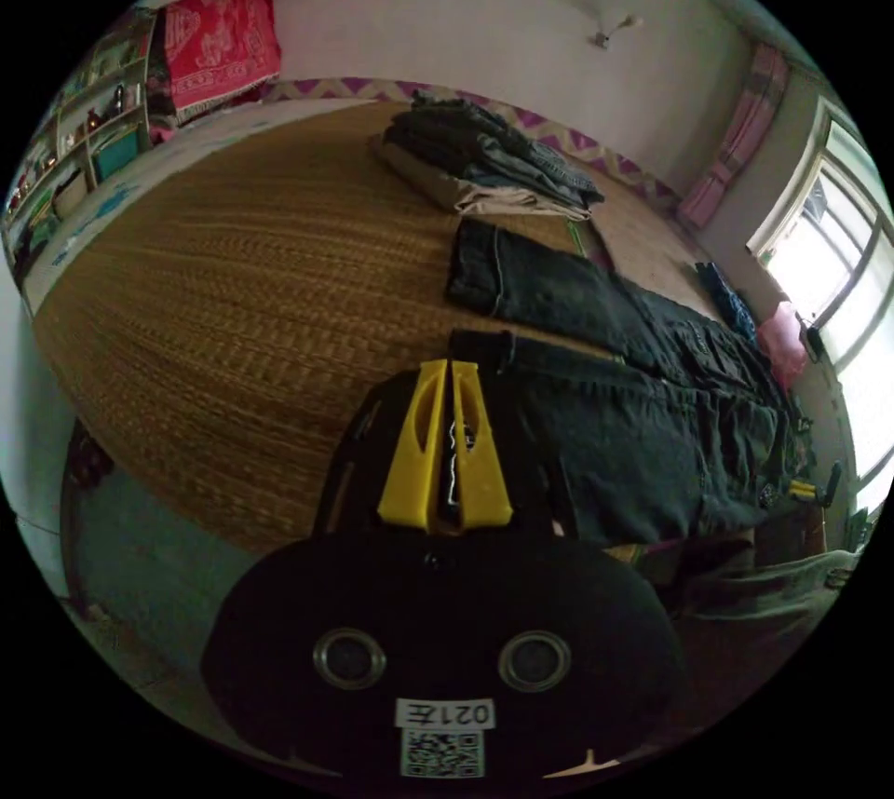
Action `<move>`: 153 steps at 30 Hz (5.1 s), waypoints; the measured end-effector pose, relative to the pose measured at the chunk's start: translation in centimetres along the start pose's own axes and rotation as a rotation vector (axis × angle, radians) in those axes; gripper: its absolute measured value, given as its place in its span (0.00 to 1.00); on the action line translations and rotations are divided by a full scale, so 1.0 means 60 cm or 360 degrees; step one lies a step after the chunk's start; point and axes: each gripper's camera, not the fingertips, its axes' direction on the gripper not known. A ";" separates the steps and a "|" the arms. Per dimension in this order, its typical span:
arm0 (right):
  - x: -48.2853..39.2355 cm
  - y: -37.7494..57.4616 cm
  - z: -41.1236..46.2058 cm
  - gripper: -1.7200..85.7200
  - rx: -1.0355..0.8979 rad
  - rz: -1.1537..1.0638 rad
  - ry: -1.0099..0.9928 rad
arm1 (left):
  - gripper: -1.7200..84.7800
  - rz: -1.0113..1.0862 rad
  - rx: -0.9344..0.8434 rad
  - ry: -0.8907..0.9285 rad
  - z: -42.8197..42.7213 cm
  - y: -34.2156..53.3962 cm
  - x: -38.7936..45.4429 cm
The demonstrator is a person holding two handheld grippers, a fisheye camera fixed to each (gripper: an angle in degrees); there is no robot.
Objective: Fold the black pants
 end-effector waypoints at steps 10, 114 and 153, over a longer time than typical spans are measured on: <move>0.033 0.055 -0.105 0.09 0.0506 0.0407 0.0242 | 0.01 -0.0108 0.0315 0.0095 -0.135 0.058 -0.039; 0.287 -0.226 0.353 0.07 0.0736 0.1020 -0.0384 | 0.03 0.0023 -0.0032 0.0340 0.253 -0.305 0.162; 0.107 -0.065 0.353 0.04 0.0796 0.1162 -0.0578 | 0.01 -0.0794 0.0433 0.0687 0.559 -0.026 0.190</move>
